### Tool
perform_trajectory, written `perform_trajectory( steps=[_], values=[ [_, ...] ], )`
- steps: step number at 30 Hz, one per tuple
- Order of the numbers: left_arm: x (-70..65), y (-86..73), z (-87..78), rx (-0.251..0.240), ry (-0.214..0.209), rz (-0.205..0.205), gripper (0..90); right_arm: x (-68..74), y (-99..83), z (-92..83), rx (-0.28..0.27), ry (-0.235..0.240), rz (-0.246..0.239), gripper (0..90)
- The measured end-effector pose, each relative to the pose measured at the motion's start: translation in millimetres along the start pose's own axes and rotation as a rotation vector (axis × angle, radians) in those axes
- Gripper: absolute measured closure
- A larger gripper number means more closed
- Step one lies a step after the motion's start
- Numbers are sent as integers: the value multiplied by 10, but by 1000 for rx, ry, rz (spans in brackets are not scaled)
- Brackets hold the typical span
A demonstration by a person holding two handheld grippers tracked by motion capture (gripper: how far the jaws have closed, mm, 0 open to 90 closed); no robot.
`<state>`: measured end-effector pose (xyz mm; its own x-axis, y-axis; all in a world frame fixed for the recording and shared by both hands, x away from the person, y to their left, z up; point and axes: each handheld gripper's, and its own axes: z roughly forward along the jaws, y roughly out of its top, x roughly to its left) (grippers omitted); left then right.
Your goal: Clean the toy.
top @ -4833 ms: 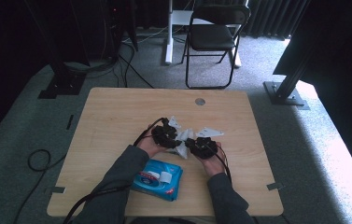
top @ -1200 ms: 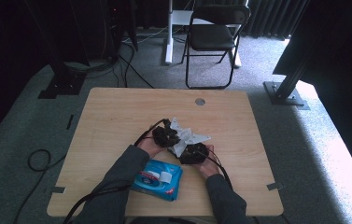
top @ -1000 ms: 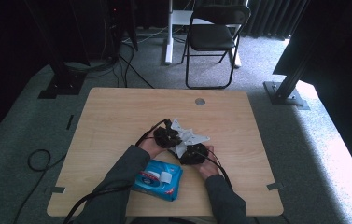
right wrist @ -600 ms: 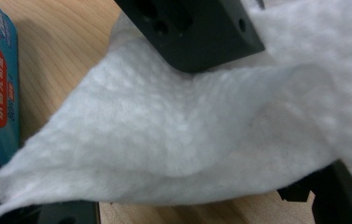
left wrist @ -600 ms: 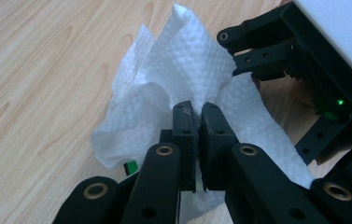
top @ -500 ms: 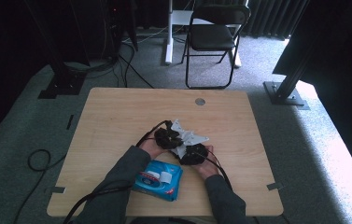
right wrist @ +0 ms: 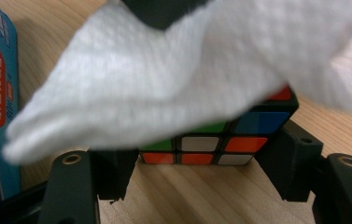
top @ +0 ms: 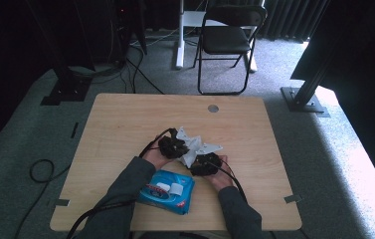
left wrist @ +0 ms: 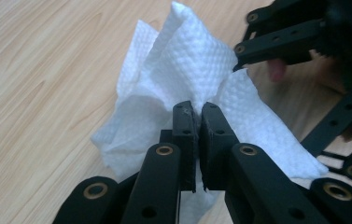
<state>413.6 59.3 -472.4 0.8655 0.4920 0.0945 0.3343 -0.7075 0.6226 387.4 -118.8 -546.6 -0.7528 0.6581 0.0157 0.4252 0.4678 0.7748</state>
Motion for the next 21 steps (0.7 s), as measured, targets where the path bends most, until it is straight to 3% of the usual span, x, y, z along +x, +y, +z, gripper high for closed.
perform_trajectory(
  steps=[10, 21],
  values=[
    [8, -55, -57, 16, 32, 5, 860, 0, 2, 5, 5, -1, -2, 340],
    [-75, -34, -49, 14, -3, 36, 860, 0, 4, 10, 10, -1, 0, 340]
  ],
)
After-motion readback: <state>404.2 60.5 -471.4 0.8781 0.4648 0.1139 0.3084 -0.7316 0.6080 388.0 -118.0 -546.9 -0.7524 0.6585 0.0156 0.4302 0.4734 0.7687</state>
